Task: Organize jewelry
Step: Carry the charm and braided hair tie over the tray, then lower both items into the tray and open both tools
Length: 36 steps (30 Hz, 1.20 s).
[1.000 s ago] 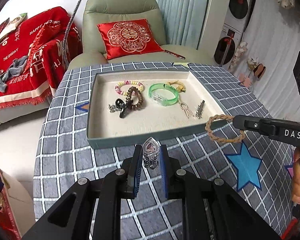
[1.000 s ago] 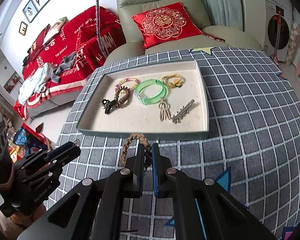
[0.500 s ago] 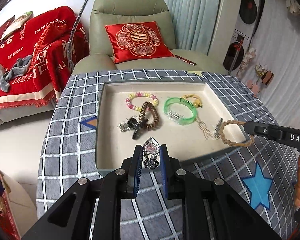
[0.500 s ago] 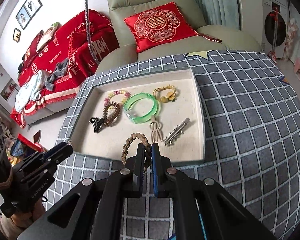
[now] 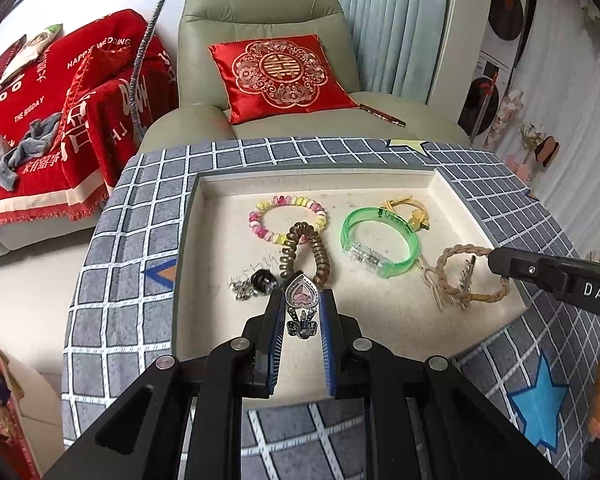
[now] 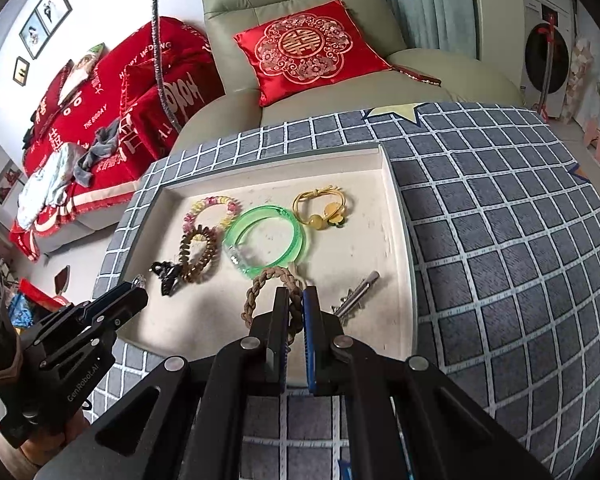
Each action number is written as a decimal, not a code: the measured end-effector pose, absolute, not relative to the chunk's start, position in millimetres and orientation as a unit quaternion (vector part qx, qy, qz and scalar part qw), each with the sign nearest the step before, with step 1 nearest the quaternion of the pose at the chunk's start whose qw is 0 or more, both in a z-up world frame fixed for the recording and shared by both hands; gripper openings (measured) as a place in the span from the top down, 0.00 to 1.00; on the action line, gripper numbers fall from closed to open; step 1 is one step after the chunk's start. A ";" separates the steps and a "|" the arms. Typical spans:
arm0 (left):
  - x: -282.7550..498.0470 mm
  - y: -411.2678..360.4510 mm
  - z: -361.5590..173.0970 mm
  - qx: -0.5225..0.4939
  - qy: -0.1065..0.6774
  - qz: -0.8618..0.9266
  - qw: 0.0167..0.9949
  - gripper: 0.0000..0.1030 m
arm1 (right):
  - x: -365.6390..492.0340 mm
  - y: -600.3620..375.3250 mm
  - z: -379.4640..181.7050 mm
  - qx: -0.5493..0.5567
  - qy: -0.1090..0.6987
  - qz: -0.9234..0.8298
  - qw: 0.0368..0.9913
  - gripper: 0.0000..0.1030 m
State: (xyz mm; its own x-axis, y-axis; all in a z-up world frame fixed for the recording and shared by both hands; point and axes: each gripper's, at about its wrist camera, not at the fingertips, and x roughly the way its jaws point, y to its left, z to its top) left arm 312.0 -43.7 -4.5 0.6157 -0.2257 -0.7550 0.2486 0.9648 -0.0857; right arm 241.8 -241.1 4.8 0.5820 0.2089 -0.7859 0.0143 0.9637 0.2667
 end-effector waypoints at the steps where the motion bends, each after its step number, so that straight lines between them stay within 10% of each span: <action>1: 313.8 -44.7 -5.5 0.013 0.419 -0.132 0.898 0.69 | 244.1 -241.4 2.9 0.123 0.455 0.054 0.880 0.93; 36: 330.3 -75.1 -40.4 0.082 0.434 -0.110 0.890 0.69 | 275.6 -242.1 -43.9 0.092 0.489 0.029 0.867 0.92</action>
